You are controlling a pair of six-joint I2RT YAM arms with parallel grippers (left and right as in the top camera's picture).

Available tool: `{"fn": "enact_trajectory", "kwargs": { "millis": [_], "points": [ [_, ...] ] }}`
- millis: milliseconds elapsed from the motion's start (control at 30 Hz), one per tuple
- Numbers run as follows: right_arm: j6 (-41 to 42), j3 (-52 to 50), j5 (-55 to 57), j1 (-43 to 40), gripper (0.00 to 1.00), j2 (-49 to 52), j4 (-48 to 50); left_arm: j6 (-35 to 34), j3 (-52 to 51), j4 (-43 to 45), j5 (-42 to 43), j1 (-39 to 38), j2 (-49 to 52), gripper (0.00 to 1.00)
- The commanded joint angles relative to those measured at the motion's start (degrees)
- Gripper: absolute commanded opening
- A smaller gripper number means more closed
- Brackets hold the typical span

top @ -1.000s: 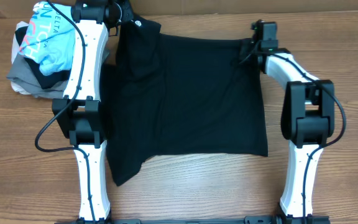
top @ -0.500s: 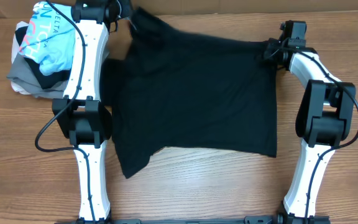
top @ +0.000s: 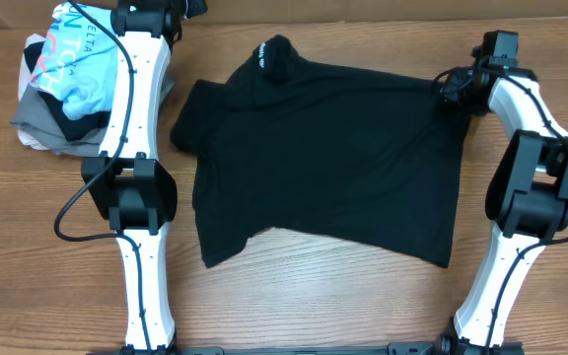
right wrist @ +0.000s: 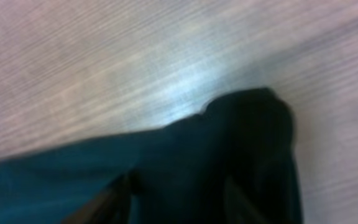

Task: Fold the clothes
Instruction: 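Release the shirt and lift both grippers away, then lower both grippers to the shirt's bottom hem corners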

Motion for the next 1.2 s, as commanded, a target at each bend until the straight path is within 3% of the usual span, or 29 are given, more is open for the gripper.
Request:
{"fn": "enact_trajectory", "kwargs": {
  "millis": [0, 233, 300, 467, 633, 900, 1033, 1167],
  "points": [
    [2.14, 7.48, -0.63, -0.79, 0.65, -8.28, -7.78, 3.06, 2.01, -3.50, 1.11, -0.11, -7.87, 0.47],
    [6.38, 21.55, -8.48, -0.72, 0.80, -23.56, -31.39, 3.54, 2.01, -19.02, 1.14, -0.39, -21.68, 0.76],
    [5.60, 23.08, -9.90, -0.66, 0.84, -28.11, -36.72, 3.52, 2.01, -24.68, 1.36, -0.66, -25.53, 0.78],
    [7.72, 23.52, -8.57, -0.61, 0.78, -39.06, -49.13, 5.57, 2.01, -37.55, 6.05, -1.07, -31.69, 0.79],
    [14.34, 23.39, -0.90, -0.02, 0.78, -48.04, -59.28, 3.41, 2.01, -51.01, 4.44, -1.11, -34.14, 0.78],
    [18.38, 11.13, -1.36, 1.27, 0.78, -64.57, -59.28, 1.66, -5.86, -53.55, 7.72, -4.22, -37.31, 0.82],
    [19.58, -3.23, -1.27, 1.27, 0.78, -72.91, -59.28, -6.58, -21.57, -53.55, -4.07, -8.26, -43.60, 0.85],
    [24.15, -18.18, 2.27, 1.25, 0.81, -77.46, -59.17, -16.83, -38.07, -52.57, -7.30, -9.62, -50.34, 0.86]
  ]
}}
